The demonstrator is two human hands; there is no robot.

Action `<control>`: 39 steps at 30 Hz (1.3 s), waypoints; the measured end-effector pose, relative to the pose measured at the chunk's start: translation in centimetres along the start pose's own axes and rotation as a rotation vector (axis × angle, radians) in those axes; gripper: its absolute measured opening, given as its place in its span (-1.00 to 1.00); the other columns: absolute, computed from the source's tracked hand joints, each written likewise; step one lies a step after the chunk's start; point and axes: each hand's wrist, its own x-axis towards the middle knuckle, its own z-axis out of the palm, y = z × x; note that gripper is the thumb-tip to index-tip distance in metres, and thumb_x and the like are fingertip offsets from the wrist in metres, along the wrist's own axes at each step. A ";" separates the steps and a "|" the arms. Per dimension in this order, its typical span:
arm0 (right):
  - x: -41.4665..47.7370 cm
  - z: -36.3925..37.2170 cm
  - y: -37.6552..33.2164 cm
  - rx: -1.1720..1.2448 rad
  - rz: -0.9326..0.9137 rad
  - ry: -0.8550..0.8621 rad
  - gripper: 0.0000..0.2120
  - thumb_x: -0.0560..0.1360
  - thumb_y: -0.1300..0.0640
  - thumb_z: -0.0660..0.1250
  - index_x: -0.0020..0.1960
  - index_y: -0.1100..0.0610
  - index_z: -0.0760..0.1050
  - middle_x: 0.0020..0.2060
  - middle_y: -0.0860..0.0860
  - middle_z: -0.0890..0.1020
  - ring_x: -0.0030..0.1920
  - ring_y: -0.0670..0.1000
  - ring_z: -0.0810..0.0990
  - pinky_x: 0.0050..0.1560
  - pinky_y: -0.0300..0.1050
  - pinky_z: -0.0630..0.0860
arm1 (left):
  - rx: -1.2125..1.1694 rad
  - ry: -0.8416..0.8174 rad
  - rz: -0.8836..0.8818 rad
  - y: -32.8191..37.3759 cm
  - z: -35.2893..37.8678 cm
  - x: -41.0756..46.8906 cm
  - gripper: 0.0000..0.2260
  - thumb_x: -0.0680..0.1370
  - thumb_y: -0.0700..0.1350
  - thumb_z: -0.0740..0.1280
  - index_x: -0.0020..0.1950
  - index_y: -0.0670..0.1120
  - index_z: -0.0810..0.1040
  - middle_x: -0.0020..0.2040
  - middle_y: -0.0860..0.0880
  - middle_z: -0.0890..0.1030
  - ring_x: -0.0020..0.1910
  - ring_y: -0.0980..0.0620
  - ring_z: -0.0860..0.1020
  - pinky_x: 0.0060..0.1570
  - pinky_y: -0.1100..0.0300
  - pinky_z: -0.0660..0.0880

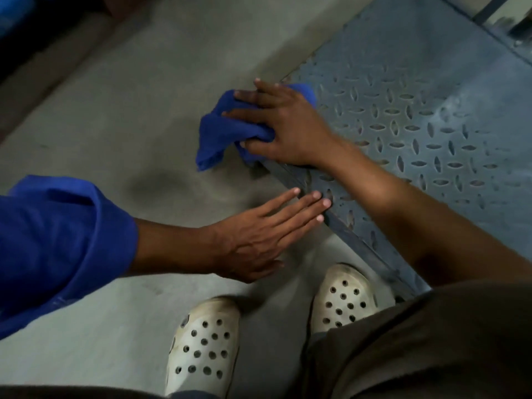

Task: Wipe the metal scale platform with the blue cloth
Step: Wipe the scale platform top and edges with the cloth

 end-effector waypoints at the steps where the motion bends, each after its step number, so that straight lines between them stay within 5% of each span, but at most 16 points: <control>1: -0.4 0.6 -0.3 -0.029 -0.065 -0.010 -0.49 0.46 -0.17 0.34 0.41 -0.18 0.56 0.52 -0.03 0.47 0.56 0.24 0.36 0.52 0.21 0.31 | 0.006 -0.005 0.004 -0.4 0.1 -0.2 -0.07 0.63 0.18 0.28 0.70 -0.30 -0.17 0.70 -0.32 -0.25 0.70 -0.26 -0.27 0.68 -0.22 -0.17; 4: -0.5 0.8 0.0 -0.063 -0.215 -0.120 -0.51 0.45 -0.19 0.40 0.38 -0.24 0.57 0.52 -0.05 0.46 0.55 0.19 0.38 0.49 0.09 0.25 | 0.014 -0.016 0.019 -1.1 0.2 -0.5 -0.04 0.61 0.17 0.30 0.70 -0.30 -0.20 0.70 -0.30 -0.29 0.70 -0.25 -0.29 0.69 -0.17 -0.18; 9: 2.3 -0.6 1.2 0.036 -0.029 -0.002 -0.54 0.58 -0.26 0.31 0.41 -0.10 0.57 0.28 -0.03 0.67 0.26 0.07 0.63 0.31 -0.02 0.46 | 0.068 -0.061 0.050 -1.4 0.1 -0.3 -0.06 0.62 0.12 0.27 0.69 -0.30 -0.25 0.68 -0.33 -0.34 0.68 -0.28 -0.33 0.67 -0.18 -0.23; 14: 1.2 0.6 -0.9 0.011 -0.176 -0.094 -0.49 0.35 -0.01 0.45 0.31 -0.12 0.65 0.36 0.01 0.63 0.33 0.14 0.59 0.38 0.07 0.44 | 0.038 -0.043 0.035 -1.1 -0.1 -0.6 -0.15 0.64 0.06 0.21 0.70 -0.29 -0.21 0.69 -0.31 -0.30 0.69 -0.25 -0.31 0.66 -0.18 -0.26; 17: 2.2 -1.5 1.3 0.069 0.019 0.022 -0.62 0.52 0.04 0.32 0.29 0.07 0.67 0.21 0.09 0.70 0.23 0.14 0.64 0.29 -0.10 0.46 | 0.045 -0.031 0.043 -1.3 -0.4 -0.3 -0.17 0.66 0.09 0.18 0.70 -0.29 -0.20 0.70 -0.31 -0.27 0.70 -0.25 -0.29 0.66 -0.21 -0.27; 20: 1.7 -0.5 0.2 0.005 -0.013 0.076 -0.74 0.56 0.02 0.36 0.08 0.17 0.70 0.02 0.16 0.71 0.05 0.22 0.67 0.09 0.05 0.55 | 0.028 -0.007 0.030 -1.4 -0.2 -0.5 -0.18 0.67 0.08 0.19 0.70 -0.30 -0.18 0.71 -0.31 -0.23 0.71 -0.25 -0.25 0.67 -0.22 -0.23; 23: 0.6 1.3 -2.3 -0.047 -0.229 -0.057 -0.58 0.36 0.04 0.35 0.18 0.04 0.72 0.27 0.09 0.67 0.34 0.24 0.58 0.34 0.13 0.47 | 0.013 0.012 0.034 -1.6 0.0 -0.5 -0.18 0.67 0.04 0.23 0.70 -0.30 -0.16 0.71 -0.32 -0.19 0.71 -0.25 -0.22 0.68 -0.18 -0.21; 28: 1.0 -0.7 -0.7 0.113 -0.026 -0.057 -0.43 0.41 0.13 0.28 0.42 -0.06 0.58 0.46 0.04 0.54 0.53 0.20 0.41 0.51 0.12 0.37 | 0.016 -0.006 0.045 -1.5 0.5 -0.3 -0.20 0.67 0.04 0.18 0.70 -0.30 -0.19 0.70 -0.32 -0.25 0.70 -0.26 -0.28 0.68 -0.17 -0.23; 31: 0.3 -0.7 -1.4 0.084 -0.040 -0.069 -0.53 0.55 -0.09 0.34 0.45 -0.13 0.53 0.50 -0.02 0.50 0.58 0.15 0.34 0.53 0.08 0.31 | 0.020 0.023 0.044 -1.6 0.7 -0.5 -0.18 0.67 0.05 0.22 0.70 -0.31 -0.18 0.70 -0.32 -0.24 0.70 -0.26 -0.27 0.68 -0.16 -0.25; 35: 0.3 -1.2 -2.9 0.078 0.060 -0.077 -0.49 0.46 -0.52 0.27 0.24 -0.26 0.65 0.49 -0.10 0.50 0.62 0.05 0.26 0.57 0.07 0.21 | 0.034 0.042 0.037 -1.6 1.0 -0.3 -0.16 0.65 0.02 0.27 0.70 -0.32 -0.15 0.70 -0.33 -0.21 0.71 -0.26 -0.25 0.68 -0.15 -0.25; 39: 0.6 0.7 -3.4 0.084 0.088 0.066 -0.72 0.51 -0.25 0.40 0.05 -0.13 0.74 0.37 -0.01 0.62 0.55 0.20 0.39 0.44 0.14 0.34 | 0.071 0.078 0.022 -1.1 1.7 -0.3 -0.12 0.62 0.03 0.32 0.70 -0.34 -0.11 0.69 -0.37 -0.20 0.70 -0.30 -0.25 0.67 -0.17 -0.27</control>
